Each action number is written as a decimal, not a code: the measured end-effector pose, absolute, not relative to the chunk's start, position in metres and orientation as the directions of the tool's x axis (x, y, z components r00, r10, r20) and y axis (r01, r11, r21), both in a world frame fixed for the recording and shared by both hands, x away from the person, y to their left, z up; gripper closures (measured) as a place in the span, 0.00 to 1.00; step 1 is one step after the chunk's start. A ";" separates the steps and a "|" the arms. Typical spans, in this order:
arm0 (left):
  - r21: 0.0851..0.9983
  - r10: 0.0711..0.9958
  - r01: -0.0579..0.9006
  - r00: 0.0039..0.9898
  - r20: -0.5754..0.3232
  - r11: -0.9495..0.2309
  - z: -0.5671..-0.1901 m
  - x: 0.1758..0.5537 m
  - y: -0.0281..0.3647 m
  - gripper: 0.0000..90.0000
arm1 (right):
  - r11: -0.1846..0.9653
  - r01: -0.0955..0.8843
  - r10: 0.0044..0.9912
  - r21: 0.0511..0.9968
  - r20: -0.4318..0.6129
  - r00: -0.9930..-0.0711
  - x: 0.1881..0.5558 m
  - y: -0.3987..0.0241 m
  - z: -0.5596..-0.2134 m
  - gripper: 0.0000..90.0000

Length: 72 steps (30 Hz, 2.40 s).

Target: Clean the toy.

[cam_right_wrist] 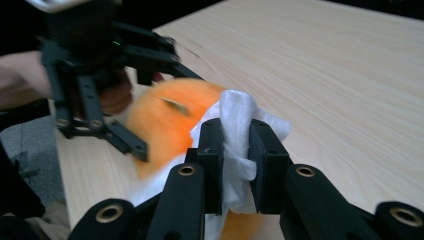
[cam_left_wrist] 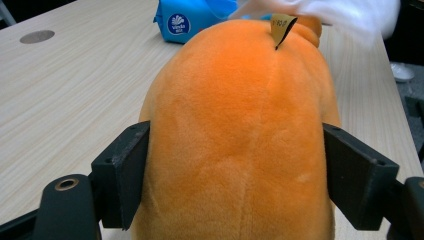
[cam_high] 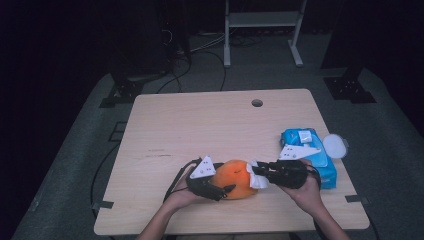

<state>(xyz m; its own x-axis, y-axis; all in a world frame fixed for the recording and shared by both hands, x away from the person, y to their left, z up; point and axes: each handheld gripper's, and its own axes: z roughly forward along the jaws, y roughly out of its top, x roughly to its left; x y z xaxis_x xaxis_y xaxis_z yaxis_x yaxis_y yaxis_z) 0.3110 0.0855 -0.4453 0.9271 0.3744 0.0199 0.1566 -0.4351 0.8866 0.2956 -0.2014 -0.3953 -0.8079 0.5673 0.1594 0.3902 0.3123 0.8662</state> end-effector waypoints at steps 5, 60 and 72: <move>0.887 0.392 0.188 0.920 -0.008 -0.422 -0.447 0.313 0.088 0.23 | 0.304 0.406 0.557 0.862 0.185 -0.809 0.297 -0.204 -0.398 0.85; 0.857 0.381 0.065 0.911 0.159 -0.512 -0.438 0.288 0.058 0.20 | 0.296 0.428 0.559 0.854 0.209 -0.802 0.303 -0.201 -0.397 0.85; 0.884 0.387 0.118 0.919 0.076 -0.453 -0.432 0.291 0.064 0.16 | 0.311 0.425 0.571 0.850 0.191 -0.798 0.306 -0.208 -0.401 0.85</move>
<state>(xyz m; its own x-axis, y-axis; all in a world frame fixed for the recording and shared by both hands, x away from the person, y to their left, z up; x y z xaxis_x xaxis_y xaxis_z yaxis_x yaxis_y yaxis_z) 0.2915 0.0639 -0.4318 0.9189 0.3871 0.0761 0.1176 -0.4528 0.8838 0.3060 -0.2079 -0.4011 -0.7985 0.5710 0.1907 0.4252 0.3107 0.8501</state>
